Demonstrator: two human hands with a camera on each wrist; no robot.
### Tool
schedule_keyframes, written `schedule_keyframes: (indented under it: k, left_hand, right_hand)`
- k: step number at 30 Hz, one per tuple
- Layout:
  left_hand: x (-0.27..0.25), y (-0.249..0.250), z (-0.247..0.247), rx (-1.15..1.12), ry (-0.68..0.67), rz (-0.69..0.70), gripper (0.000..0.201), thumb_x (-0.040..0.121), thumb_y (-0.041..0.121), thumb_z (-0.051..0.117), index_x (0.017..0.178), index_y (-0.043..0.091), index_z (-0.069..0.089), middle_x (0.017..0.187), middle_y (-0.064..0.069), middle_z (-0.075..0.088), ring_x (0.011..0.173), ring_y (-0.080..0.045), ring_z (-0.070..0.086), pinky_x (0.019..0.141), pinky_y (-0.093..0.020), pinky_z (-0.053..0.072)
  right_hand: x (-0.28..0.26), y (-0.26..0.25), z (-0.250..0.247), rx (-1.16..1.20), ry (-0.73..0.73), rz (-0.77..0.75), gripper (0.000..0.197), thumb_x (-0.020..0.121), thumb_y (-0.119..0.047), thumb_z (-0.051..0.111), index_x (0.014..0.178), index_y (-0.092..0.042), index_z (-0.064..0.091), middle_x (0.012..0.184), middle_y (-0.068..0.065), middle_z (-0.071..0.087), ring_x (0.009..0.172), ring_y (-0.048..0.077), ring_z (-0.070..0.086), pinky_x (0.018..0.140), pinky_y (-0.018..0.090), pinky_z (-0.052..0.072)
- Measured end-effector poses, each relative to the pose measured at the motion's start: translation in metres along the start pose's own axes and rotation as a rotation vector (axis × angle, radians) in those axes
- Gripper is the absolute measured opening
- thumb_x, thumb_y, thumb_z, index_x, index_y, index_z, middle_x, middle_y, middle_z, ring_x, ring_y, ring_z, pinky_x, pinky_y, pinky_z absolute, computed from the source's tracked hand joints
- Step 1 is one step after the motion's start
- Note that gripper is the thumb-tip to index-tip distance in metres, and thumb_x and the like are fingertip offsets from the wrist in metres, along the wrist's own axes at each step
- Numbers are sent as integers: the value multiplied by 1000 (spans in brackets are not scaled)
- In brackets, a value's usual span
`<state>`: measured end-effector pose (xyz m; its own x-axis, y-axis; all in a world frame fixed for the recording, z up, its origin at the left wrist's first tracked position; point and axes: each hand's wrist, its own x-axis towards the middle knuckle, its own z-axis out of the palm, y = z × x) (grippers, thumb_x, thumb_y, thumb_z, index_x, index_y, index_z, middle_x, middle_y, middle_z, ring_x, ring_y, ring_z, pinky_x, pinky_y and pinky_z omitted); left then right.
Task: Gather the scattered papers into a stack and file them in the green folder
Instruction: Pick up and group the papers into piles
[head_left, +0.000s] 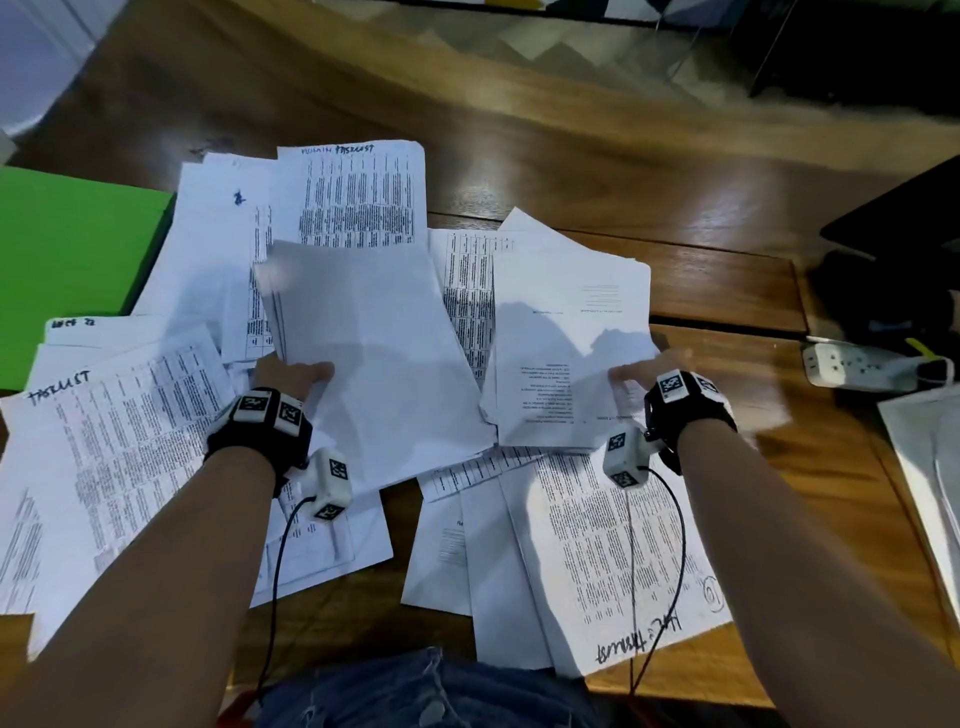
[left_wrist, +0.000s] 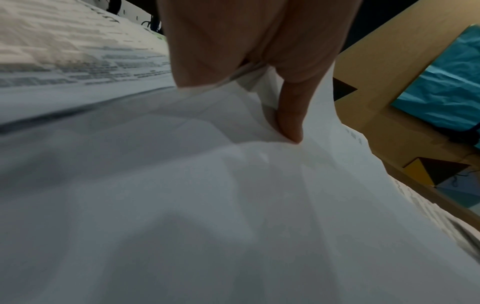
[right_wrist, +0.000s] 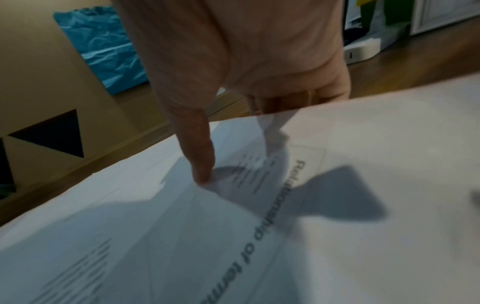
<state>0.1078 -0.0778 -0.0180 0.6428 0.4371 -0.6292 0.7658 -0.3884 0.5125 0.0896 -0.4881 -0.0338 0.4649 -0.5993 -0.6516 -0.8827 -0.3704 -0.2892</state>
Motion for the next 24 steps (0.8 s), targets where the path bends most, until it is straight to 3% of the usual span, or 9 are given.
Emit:
schedule_keyframes:
  k: [3,5,8,10,12,15,16,19,24]
  left_hand:
    - [2,-2,1,-30,18,-10,71,80,23,73,133,-12,41,135,-24,51,123,-36,51,103,-43,43]
    - [1,-3,1,-45,6,-3,70,79,22,73,132,-12,42,134,-24,51,122,-37,52,102,-43,43]
    - [1,-6,-4,-85,0,11,68,80,21,72,132,-11,42,134,-25,51,122,-35,52,96,-35,43]
    - [1,-9,-15,-154,6,11,64,79,19,73,130,-10,46,129,-20,56,114,-31,57,86,-27,41]
    - [-3,-11,-27,-216,1,30,46,82,18,71,116,-9,57,113,-10,61,94,-23,59,80,-24,40]
    - [-9,-10,-40,-255,-5,60,23,84,15,67,91,-7,63,75,-9,70,65,-19,52,54,-20,38]
    - [-6,-9,-42,-255,-6,68,30,84,15,68,101,-9,62,77,-11,69,67,-20,53,54,-20,38]
    - [3,-11,-46,-189,16,60,54,80,18,72,122,-11,55,118,-24,63,98,-31,63,76,-25,42]
    - [20,-15,-43,-71,40,41,62,80,16,72,129,-13,47,130,-26,55,111,-34,57,86,-31,42]
  right_hand:
    - [-7,-4,7,46,-11,-32,96,76,-17,73,149,-4,12,141,19,43,120,38,53,90,41,48]
    - [-13,-10,15,47,18,-89,76,80,-11,67,144,-5,26,132,18,53,117,35,56,88,38,49]
    - [-26,-23,21,-78,121,-218,44,87,-13,52,130,-6,47,115,17,59,119,36,55,98,46,45]
    - [-35,-30,22,-190,171,-268,40,91,-15,45,130,-9,47,125,19,57,122,37,51,103,48,40]
    - [-40,-36,27,-248,186,-327,38,94,-17,43,132,-8,44,129,20,55,121,37,51,102,46,41]
    - [-47,-46,45,-233,128,-404,38,94,-17,46,129,-2,47,132,22,53,122,38,50,99,41,42]
    - [-48,-50,52,-211,103,-406,40,92,-16,49,129,-1,48,133,23,52,123,38,50,100,40,42]
    - [-55,-60,65,-129,69,-309,51,82,-22,58,129,-5,49,134,21,48,121,38,49,101,41,44]
    - [-55,-71,71,9,-23,-169,78,78,-26,70,140,-5,27,143,19,35,129,38,42,104,45,42]
